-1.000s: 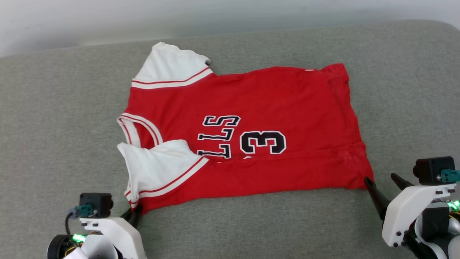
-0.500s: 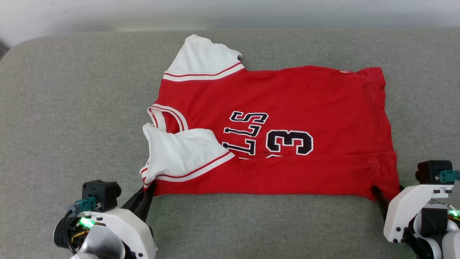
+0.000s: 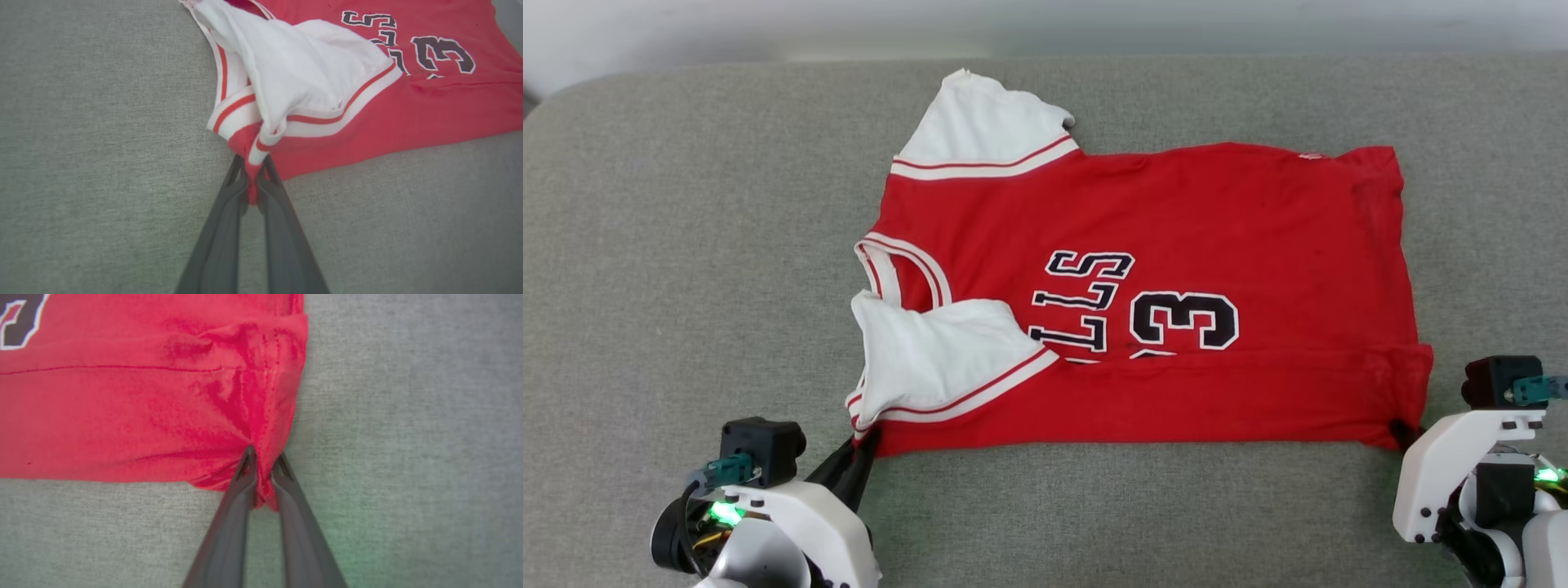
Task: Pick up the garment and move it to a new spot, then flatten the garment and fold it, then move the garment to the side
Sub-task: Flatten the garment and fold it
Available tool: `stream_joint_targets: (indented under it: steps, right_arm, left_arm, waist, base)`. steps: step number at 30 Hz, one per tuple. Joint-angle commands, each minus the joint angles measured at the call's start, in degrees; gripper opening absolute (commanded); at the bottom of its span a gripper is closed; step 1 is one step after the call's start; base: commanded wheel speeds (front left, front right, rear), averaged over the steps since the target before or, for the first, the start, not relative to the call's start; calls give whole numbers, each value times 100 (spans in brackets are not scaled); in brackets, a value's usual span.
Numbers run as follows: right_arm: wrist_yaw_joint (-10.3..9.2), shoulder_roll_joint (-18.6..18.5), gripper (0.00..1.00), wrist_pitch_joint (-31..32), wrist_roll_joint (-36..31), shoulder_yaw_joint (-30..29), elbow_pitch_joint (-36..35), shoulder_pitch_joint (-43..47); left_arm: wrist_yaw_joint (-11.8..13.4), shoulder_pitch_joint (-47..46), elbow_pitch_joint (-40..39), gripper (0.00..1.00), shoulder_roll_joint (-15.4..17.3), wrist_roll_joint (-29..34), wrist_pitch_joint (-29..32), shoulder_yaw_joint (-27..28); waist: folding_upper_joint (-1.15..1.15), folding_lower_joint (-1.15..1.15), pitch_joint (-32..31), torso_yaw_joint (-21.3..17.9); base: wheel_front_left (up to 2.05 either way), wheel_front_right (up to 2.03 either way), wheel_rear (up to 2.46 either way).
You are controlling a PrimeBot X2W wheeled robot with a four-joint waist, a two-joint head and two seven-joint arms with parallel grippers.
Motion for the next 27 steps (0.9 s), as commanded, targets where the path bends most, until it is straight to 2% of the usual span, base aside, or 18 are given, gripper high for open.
stream_joint_targets:
  steps: [1,9,17,22,27]
  right_arm:
    - [-6,38,0,93,24,22,293,208]
    - [-7,-177,0,81,109,-27,24,307]
    - [-8,-598,0,569,379,-126,-765,968]
    - [-8,-574,0,873,456,-255,-1148,1409]
    - [-7,-463,0,940,547,-167,-1059,1627]
  left_arm:
    - [-19,65,53,0,32,-48,30,3]
    - [-13,442,156,0,259,-52,142,-40]
    - [143,1169,-112,0,511,-65,342,-164]
    - [202,1470,-214,0,554,-69,431,-266]
    - [127,1435,9,0,461,-23,449,-448]
  waist:
    - [0,0,-97,-44]
    - [0,0,-591,-201]
    - [0,0,-871,-332]
    - [0,0,-876,-385]
    - [0,0,-848,-405]
  base:
    - [0,0,0]
    - [0,0,0]
    - [0,0,0]
    - [0,0,0]
    - [0,0,0]
